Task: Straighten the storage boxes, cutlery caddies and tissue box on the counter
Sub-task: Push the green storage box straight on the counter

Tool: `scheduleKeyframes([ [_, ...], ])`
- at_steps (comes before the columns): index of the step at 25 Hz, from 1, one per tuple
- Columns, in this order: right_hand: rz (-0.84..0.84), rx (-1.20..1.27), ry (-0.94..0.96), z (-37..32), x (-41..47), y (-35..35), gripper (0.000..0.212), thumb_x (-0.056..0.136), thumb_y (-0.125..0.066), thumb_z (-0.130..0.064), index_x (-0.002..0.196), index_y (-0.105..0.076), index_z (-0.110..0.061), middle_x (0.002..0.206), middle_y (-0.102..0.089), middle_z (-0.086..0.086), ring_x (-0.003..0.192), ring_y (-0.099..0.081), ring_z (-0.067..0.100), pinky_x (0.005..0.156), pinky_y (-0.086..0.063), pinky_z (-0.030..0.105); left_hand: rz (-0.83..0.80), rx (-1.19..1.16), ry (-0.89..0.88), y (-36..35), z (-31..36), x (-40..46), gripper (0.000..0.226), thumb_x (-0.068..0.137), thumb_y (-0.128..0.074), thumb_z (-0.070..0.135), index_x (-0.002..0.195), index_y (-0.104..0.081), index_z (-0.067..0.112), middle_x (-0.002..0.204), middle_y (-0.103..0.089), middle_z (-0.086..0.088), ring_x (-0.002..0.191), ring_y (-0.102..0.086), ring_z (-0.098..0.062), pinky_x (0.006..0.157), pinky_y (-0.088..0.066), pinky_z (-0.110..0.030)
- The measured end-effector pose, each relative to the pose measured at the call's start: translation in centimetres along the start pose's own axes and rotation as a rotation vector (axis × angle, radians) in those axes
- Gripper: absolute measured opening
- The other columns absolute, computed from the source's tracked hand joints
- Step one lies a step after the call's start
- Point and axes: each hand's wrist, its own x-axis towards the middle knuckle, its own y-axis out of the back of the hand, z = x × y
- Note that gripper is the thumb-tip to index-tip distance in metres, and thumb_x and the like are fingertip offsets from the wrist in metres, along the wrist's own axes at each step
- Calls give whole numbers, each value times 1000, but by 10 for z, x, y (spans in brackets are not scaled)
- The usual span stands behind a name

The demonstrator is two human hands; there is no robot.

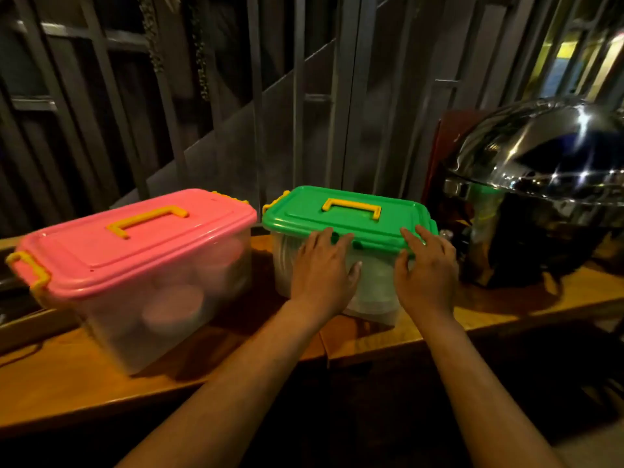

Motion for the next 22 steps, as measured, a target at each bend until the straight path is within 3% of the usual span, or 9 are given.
scheduleKeyframes([
  [4,-119,97,56,29,29,-7,53,80,-43,-42,119,-68,-17,131,-61,8,126,-48,32,109,-37,49,-25,70,133,-28,19,22,59,87,-41,58,138,-47,29,147,-43,-12,138,-32,-35,108,-32,-52],
  [7,-190,330,108,56,48,-14,52,79,-49,-51,115,-70,-20,125,-65,1,129,-48,25,112,-35,44,76,30,277,-48,35,29,54,90,-32,61,130,-52,31,145,-45,-8,142,-26,-33,111,-25,-56],
  [11,-218,501,139,77,55,-23,47,84,-50,-53,116,-69,-23,127,-63,-3,135,-39,16,113,-23,29,202,-115,408,-60,49,37,44,89,-35,55,117,-53,26,139,-46,-7,144,-20,-33,116,-17,-57],
  [16,-144,501,159,70,39,-31,40,90,-46,-44,115,-67,-20,125,-64,0,138,-40,27,114,-27,52,262,-168,440,-68,44,42,37,85,-39,44,112,-53,24,130,-48,-6,142,-24,-32,116,-13,-53],
  [19,-164,437,179,53,26,-23,43,90,-41,-45,119,-64,-24,130,-61,-3,141,-34,26,112,-26,56,253,-197,331,-62,17,42,34,87,-39,38,109,-56,18,118,-53,-8,131,-40,-31,118,-14,-50],
  [22,-171,324,247,38,8,-14,45,90,-37,-48,126,-60,-32,135,-57,-12,141,-32,22,110,-26,51,162,-250,323,-48,-3,42,38,89,-34,36,112,-57,16,120,-54,-12,129,-40,-30,119,-15,-47],
])
